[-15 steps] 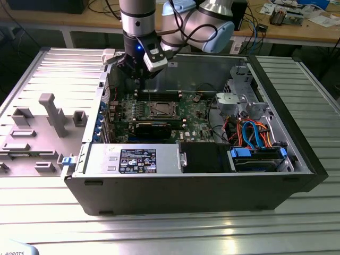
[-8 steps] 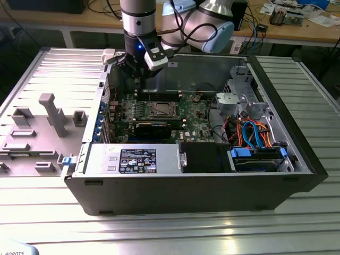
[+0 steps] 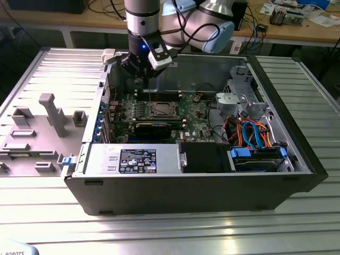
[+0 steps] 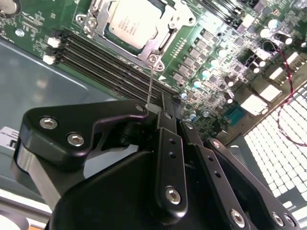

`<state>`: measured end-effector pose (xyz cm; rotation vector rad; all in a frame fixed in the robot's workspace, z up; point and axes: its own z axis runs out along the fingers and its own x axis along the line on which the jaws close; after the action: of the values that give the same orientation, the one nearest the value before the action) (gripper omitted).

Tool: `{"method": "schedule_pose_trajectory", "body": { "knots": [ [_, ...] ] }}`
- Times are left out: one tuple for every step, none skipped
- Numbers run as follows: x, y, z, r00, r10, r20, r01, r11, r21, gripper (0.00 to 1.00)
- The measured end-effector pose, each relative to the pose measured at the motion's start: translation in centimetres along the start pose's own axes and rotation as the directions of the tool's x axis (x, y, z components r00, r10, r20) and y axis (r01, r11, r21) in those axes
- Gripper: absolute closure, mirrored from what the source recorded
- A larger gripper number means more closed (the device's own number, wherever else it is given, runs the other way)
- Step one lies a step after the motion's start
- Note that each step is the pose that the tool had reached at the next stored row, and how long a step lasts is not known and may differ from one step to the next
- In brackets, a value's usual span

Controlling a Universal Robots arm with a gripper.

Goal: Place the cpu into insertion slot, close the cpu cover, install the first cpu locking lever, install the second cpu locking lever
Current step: 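Install the first cpu locking lever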

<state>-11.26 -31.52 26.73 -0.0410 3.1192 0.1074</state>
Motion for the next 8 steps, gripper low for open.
{"method": "schedule_pose_trajectory", "body": {
  "knots": [
    [-0.15,0.02,0.01,1.0000,0.000,0.0000,0.000,1.0000,0.0001,0.89],
    [-0.37,0.03,0.02,1.0000,-0.001,-0.0001,0.001,1.0000,0.0000,0.89],
    [-0.52,0.05,0.04,1.0000,-0.001,-0.0001,0.001,1.0000,0.0000,0.89],
    [-0.67,0.05,0.05,1.0000,-0.002,-0.0001,0.002,1.0000,0.0001,0.89],
    [-0.74,0.05,0.07,1.0000,-0.002,0.0000,0.002,1.0000,0.0002,0.89],
    [-0.76,0.04,0.07,1.0000,-0.002,-0.0001,0.002,1.0000,0.0007,0.89],
    [-0.76,0.04,0.07,1.0000,-0.002,-0.0001,0.002,1.0000,0.0011,0.89],
    [-0.76,0.04,0.07,1.0000,-0.002,-0.0002,0.002,1.0000,0.0014,0.89]
  ]
}}
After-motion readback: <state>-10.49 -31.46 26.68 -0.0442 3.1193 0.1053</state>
